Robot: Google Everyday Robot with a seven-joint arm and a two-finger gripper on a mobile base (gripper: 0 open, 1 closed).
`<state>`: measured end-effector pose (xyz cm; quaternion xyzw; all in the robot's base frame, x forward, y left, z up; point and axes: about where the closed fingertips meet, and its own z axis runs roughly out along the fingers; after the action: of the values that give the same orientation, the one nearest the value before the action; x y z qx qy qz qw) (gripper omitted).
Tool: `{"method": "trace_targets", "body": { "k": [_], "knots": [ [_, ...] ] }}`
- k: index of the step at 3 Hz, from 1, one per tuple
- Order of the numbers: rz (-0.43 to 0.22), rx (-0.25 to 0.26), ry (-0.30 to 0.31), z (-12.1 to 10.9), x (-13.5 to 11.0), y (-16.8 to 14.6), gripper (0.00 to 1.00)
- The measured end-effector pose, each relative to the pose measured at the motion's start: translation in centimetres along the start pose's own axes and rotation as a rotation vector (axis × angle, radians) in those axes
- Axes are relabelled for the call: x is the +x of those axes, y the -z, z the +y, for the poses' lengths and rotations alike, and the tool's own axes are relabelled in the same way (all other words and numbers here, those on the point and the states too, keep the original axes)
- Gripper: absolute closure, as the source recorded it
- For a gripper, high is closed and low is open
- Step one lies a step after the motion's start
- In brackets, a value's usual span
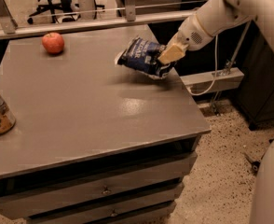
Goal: Move blue chip bag near apple
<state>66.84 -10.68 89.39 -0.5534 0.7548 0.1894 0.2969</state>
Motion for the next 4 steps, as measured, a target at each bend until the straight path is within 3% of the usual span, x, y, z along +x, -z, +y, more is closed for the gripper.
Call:
{"method": "trace_targets", "body": {
  "k": [1, 2, 3, 4],
  "knots": [
    [-0.038, 0.116, 0.022, 0.2, -1.6, 5.7, 1.00],
    [-0.039, 0.115, 0.023, 0.2, -1.6, 5.6, 1.00],
    [-0.059, 0.129, 0.026, -1.7, -3.4, 4.1, 1.00],
    [-0.070, 0.167, -0.004, -5.1, -5.4, 2.4, 1.00]
  ]
}}
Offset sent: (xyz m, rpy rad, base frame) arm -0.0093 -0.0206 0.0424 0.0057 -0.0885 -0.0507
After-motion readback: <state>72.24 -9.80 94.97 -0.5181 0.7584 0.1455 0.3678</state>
